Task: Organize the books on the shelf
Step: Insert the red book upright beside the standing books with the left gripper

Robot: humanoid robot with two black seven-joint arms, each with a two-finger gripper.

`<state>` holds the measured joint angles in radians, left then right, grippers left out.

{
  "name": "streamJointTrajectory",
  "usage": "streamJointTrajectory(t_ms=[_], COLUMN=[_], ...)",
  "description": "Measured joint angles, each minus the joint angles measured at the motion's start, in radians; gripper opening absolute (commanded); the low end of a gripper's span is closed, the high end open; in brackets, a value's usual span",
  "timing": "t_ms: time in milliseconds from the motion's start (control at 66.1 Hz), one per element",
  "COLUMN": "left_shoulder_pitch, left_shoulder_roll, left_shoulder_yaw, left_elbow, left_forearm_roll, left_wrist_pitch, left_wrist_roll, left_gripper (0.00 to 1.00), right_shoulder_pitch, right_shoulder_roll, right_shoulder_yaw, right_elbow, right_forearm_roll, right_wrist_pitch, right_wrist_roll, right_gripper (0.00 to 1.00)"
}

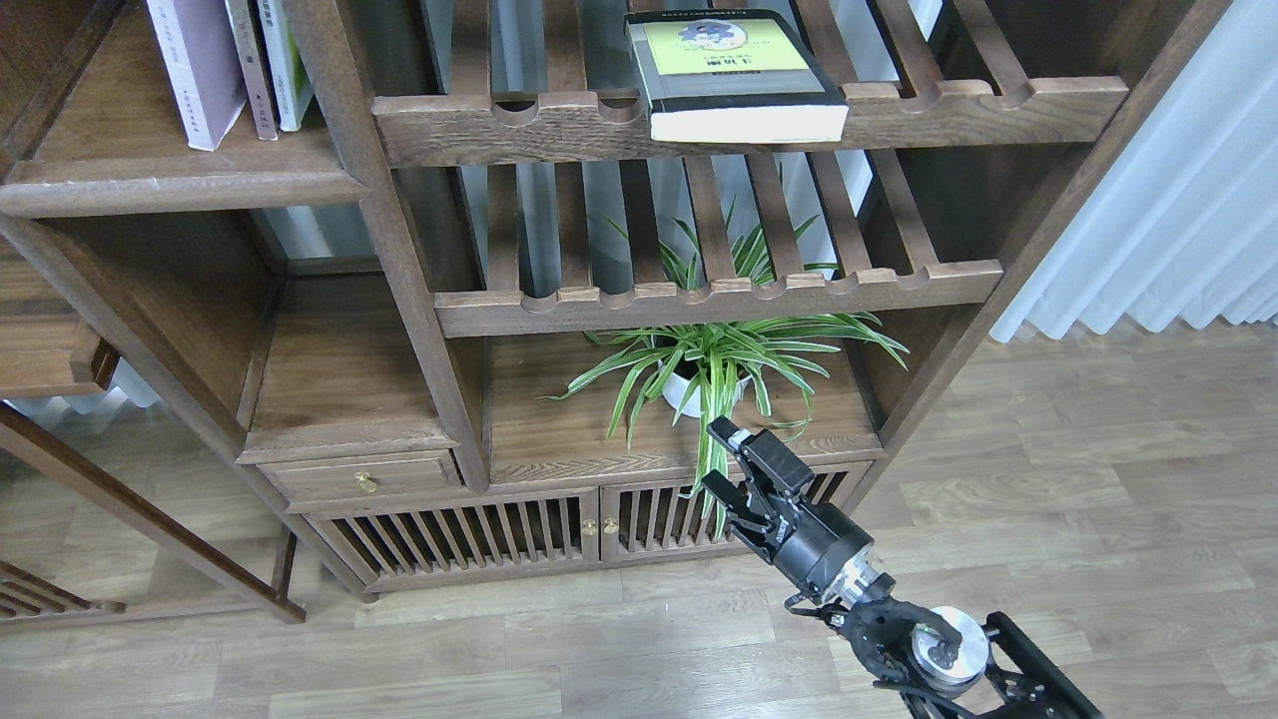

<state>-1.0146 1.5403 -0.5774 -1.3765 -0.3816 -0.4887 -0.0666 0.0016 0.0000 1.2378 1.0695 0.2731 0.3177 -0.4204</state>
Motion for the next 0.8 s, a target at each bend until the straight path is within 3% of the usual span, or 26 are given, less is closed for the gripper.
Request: streamJointTrajectory(t_ms=[318, 802], left_shoulder_pitch=[0.001, -0.018], left_shoulder_roll=[-0.049, -0.178], left_shoulder_yaw=[0.059, 0.018], left_elbow=[0.034, 0.044], left_forearm_roll=[0.062, 0.072], left_wrist_pitch=[0.000, 0.000], left_wrist_roll=[-0.002, 0.000], left_gripper=[0.08, 0.07], right_shoulder_pitch=[-0.001, 0.003], right_shoulder_roll=[0.000, 0.000], right_shoulder_yaw=[-0.004, -0.008], right_elbow=[0.000, 0.000], right_forearm_roll=[-0.002, -0.002], right_wrist_pitch=[0.000, 0.000], right_wrist_roll=[-0.001, 0.000], right_gripper=[0.99, 0.99])
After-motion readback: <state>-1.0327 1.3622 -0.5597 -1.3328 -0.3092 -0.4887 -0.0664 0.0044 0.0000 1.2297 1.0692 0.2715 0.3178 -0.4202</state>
